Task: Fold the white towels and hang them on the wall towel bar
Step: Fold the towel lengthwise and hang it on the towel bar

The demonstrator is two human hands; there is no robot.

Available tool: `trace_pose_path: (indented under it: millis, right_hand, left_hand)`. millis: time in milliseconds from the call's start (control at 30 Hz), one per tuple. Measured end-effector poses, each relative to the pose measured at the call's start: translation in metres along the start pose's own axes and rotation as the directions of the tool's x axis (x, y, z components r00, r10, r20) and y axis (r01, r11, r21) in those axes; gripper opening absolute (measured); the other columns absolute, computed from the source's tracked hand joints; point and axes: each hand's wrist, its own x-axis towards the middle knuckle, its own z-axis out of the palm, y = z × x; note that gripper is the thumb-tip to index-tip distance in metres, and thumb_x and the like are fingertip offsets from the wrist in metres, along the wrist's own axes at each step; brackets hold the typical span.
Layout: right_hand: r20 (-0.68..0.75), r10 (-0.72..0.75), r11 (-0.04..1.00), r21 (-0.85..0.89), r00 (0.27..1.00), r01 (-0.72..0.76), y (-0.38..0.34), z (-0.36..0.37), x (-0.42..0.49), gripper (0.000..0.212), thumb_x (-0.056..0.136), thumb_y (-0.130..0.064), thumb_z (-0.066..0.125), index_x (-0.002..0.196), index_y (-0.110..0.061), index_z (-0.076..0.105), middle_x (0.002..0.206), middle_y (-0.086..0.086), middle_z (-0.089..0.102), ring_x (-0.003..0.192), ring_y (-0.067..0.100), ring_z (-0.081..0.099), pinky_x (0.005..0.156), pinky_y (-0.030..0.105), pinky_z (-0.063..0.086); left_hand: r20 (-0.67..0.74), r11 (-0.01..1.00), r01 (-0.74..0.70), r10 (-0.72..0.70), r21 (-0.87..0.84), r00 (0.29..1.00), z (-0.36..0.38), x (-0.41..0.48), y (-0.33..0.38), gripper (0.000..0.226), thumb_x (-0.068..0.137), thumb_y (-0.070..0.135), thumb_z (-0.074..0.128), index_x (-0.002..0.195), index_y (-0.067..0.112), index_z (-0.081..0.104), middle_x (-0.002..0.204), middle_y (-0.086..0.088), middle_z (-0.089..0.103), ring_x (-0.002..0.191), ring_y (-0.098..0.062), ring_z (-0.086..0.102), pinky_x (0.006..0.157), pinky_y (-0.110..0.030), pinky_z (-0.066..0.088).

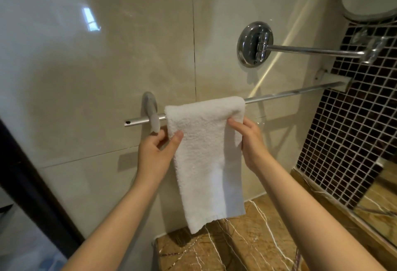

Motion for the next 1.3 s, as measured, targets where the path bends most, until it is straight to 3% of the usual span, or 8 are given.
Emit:
trace_pose_path:
  millis: [167, 300, 500, 633, 833, 1033, 1167, 1300]
  right_hand:
    - [-0.039, -0.016, 0.996, -0.084, 0.999, 0.012, 0.012, -0.005, -0.002, 0.021, 0.091, -0.021, 0.062, 0.089, 0.000, 0.068, 0.079, 0.007, 0.067, 0.073, 0.022, 0.063, 0.064, 0.032, 0.050]
    - [-0.035, -0.076, 0.990, -0.123, 0.997, 0.071, 0.012, -0.009, -0.005, 0.029, 0.090, -0.021, 0.064, 0.083, 0.007, 0.062, 0.073, 0.012, 0.056, 0.067, 0.022, 0.054, 0.061, 0.032, 0.042]
    - [0.010, -0.067, 0.990, -0.123, 0.998, 0.068, 0.024, -0.021, -0.015, 0.045, 0.086, -0.030, 0.068, 0.083, 0.014, 0.057, 0.074, 0.013, 0.057, 0.068, 0.021, 0.054, 0.062, 0.032, 0.043]
    - [-0.006, 0.002, 0.989, -0.149, 1.000, -0.003, 0.040, -0.032, -0.024, 0.038, 0.091, -0.015, 0.062, 0.059, -0.010, 0.044, 0.051, -0.009, 0.040, 0.046, 0.002, 0.036, 0.047, 0.013, 0.030]
    - [0.034, -0.045, 0.970, -0.237, 0.998, 0.052, 0.040, -0.035, -0.031, 0.057, 0.083, -0.037, 0.066, 0.076, 0.016, 0.048, 0.071, 0.010, 0.042, 0.063, 0.019, 0.036, 0.057, 0.030, 0.029]
    - [0.012, -0.102, 0.949, -0.300, 0.995, 0.101, 0.045, -0.037, -0.030, 0.046, 0.090, -0.021, 0.065, 0.062, 0.007, 0.042, 0.062, 0.008, 0.033, 0.057, 0.018, 0.028, 0.050, 0.023, 0.023]
    - [-0.004, -0.108, 0.957, -0.270, 0.994, 0.103, 0.048, -0.037, -0.035, 0.041, 0.090, -0.019, 0.065, 0.061, -0.001, 0.042, 0.056, 0.000, 0.029, 0.051, 0.008, 0.027, 0.047, 0.018, 0.023]
    - [0.008, -0.020, 0.965, -0.263, 1.000, 0.022, 0.058, -0.045, -0.045, 0.038, 0.087, -0.021, 0.067, 0.074, 0.013, 0.056, 0.065, 0.017, 0.046, 0.061, 0.017, 0.043, 0.054, 0.024, 0.036]
  left_hand:
    - [-0.056, 0.998, -0.038, 0.036, -0.042, 0.998, 0.001, 0.000, -0.005, 0.032, 0.082, 0.018, 0.070, 0.077, -0.013, 0.063, 0.073, -0.015, 0.070, 0.066, -0.011, 0.061, 0.064, -0.022, 0.049]
    - [-0.091, 0.998, -0.065, 0.065, -0.001, 0.994, 0.005, -0.006, -0.005, 0.032, 0.084, 0.012, 0.069, 0.054, 0.014, 0.056, 0.047, 0.015, 0.056, 0.047, 0.005, 0.047, 0.050, -0.008, 0.036]
    - [-0.089, 0.996, -0.092, 0.090, -0.019, 0.992, 0.007, -0.012, -0.013, 0.020, 0.087, 0.015, 0.066, 0.067, 0.013, 0.062, 0.057, 0.016, 0.060, 0.055, 0.004, 0.050, 0.054, -0.011, 0.041]
    - [-0.043, 0.998, -0.056, 0.057, 0.019, 0.997, 0.008, -0.025, -0.023, 0.037, 0.085, 0.024, 0.066, 0.062, -0.001, 0.053, 0.056, 0.006, 0.050, 0.053, 0.000, 0.041, 0.050, -0.011, 0.032]
    - [-0.031, 0.997, -0.038, 0.041, 0.072, 0.999, 0.005, -0.034, -0.038, 0.042, 0.088, 0.019, 0.063, 0.068, -0.015, 0.050, 0.062, -0.028, 0.046, 0.060, -0.017, 0.039, 0.056, -0.026, 0.029]
    - [-0.119, 0.990, -0.053, 0.069, 0.134, 0.990, 0.012, -0.036, -0.035, 0.049, 0.085, 0.012, 0.067, 0.052, 0.009, 0.032, 0.051, 0.003, 0.026, 0.046, -0.002, 0.025, 0.046, -0.014, 0.020]
    - [-0.103, 0.999, -0.016, 0.020, 0.045, 0.995, 0.011, -0.039, -0.039, 0.040, 0.087, 0.016, 0.065, 0.059, -0.006, 0.047, 0.056, -0.003, 0.038, 0.052, -0.005, 0.033, 0.048, -0.016, 0.026]
    - [-0.020, 0.998, 0.064, -0.064, -0.001, 0.998, 0.008, -0.048, -0.044, 0.030, 0.087, 0.012, 0.064, 0.059, 0.013, 0.056, 0.048, 0.016, 0.050, 0.047, 0.003, 0.041, 0.048, -0.009, 0.032]
